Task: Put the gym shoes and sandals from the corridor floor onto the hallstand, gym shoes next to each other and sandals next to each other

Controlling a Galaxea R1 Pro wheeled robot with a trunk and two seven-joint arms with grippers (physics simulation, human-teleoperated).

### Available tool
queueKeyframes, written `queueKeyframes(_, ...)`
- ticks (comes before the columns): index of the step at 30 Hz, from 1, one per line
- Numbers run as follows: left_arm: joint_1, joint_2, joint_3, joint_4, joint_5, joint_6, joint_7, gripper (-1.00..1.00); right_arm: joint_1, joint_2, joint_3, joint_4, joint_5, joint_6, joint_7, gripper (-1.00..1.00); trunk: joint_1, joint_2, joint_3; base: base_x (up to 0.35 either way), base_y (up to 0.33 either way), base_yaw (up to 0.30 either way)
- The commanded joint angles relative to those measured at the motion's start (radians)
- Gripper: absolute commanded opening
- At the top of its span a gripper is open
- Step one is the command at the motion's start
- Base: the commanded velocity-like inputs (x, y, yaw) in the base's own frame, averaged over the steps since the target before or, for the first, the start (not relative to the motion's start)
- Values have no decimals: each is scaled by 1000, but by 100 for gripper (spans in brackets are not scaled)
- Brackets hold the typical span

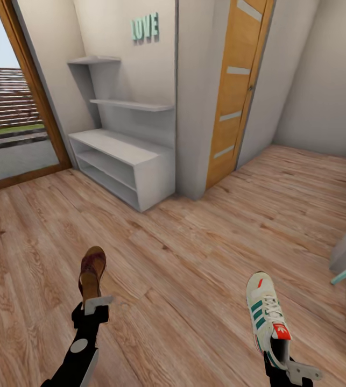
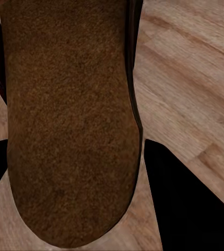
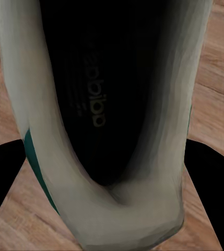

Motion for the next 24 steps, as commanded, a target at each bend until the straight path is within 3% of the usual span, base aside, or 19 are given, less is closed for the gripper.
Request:
queueKeyframes(1, 0, 0, 2, -1, -9, 0, 1, -100, 0, 0, -2, 0, 1, -3, 1, -100, 0, 0, -1, 200, 298, 0)
queueKeyframes(24, 0, 8, 5, 8, -6, 1, 2, -100, 0, 2, 0, 8, 4, -3, 1, -100, 0, 0, -1, 181, 300, 0)
